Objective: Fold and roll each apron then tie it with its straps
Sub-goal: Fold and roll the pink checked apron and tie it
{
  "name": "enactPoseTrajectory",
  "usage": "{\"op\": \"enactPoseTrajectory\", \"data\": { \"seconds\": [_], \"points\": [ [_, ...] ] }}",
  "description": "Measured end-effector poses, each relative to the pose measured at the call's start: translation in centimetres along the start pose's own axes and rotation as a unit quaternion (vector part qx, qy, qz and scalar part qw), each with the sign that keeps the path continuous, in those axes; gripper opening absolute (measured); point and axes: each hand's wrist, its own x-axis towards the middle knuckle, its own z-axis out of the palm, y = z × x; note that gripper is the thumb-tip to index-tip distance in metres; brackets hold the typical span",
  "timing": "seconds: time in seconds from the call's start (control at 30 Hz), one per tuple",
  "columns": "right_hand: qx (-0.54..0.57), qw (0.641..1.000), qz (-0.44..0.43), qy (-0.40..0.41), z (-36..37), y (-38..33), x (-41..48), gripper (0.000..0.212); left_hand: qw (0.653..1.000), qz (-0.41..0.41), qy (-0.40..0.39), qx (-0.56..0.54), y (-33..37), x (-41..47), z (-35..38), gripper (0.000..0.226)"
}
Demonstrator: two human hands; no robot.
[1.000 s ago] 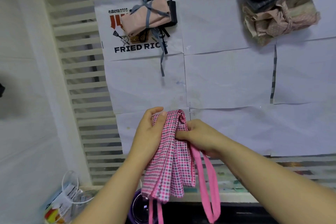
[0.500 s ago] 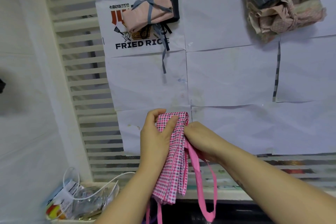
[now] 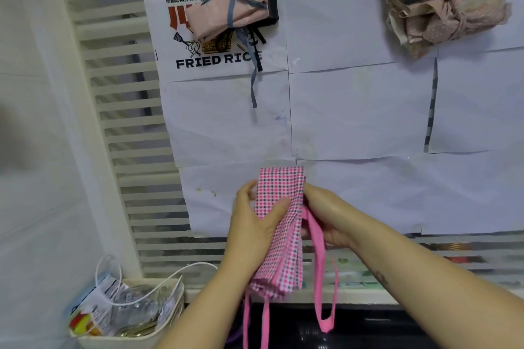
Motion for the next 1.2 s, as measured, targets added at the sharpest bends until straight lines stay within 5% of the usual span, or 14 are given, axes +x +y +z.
{"op": "enactPoseTrajectory", "data": {
  "seconds": [0.13,0.23,0.3,0.33,0.43,0.53,0.73,0.87,1.0,1.2],
  "points": [
    [0.033,0.999,0.014,0.024,-1.3,-0.5,0.3,0.034,0.976,-0.103,-0.192,-0.026,-1.2,-1.3,-0.6,0.024],
    [0.070,0.995,0.017,0.063,-2.4,-0.1,0.4,0.022,0.982,-0.102,-0.155,-0.039,-2.1,-1.2,-0.6,0.017],
    [-0.077,0.985,-0.096,0.123,-3.3,0.8,-0.3,0.034,0.982,-0.128,-0.125,-0.065,-2.4,-1.1,-0.8,0.020],
    [-0.242,0.945,-0.177,0.126,-3.8,1.2,-1.0,0.054,0.979,-0.146,-0.115,-0.081,-2.4,-1.0,-0.9,0.022],
    [-0.605,0.738,-0.296,-0.032,-4.1,2.8,-2.0,0.097,0.968,-0.197,-0.107,-0.115,-2.6,-0.3,-1.2,0.024],
    [-0.663,0.673,-0.322,-0.057,-4.0,4.3,-1.4,0.102,0.963,-0.207,-0.109,-0.132,-2.0,0.0,-0.8,0.024],
    [-0.586,0.702,-0.406,0.003,-3.6,3.9,-1.1,0.046,0.915,-0.305,-0.153,-0.216,-1.0,-0.3,-0.2,0.023],
    [-0.524,0.780,-0.341,0.017,-3.7,3.3,-1.3,0.010,0.869,-0.340,-0.204,-0.294,-0.1,-0.7,-0.8,0.035],
    [-0.442,0.845,-0.300,0.039,-3.7,2.4,-2.0,0.024,0.918,-0.296,-0.194,-0.179,-0.1,-0.4,-2.3,0.060],
    [-0.431,0.855,-0.286,0.048,-3.4,2.0,-2.1,0.015,0.988,-0.104,-0.112,-0.016,2.4,-0.3,-2.7,0.035]
  ]
}}
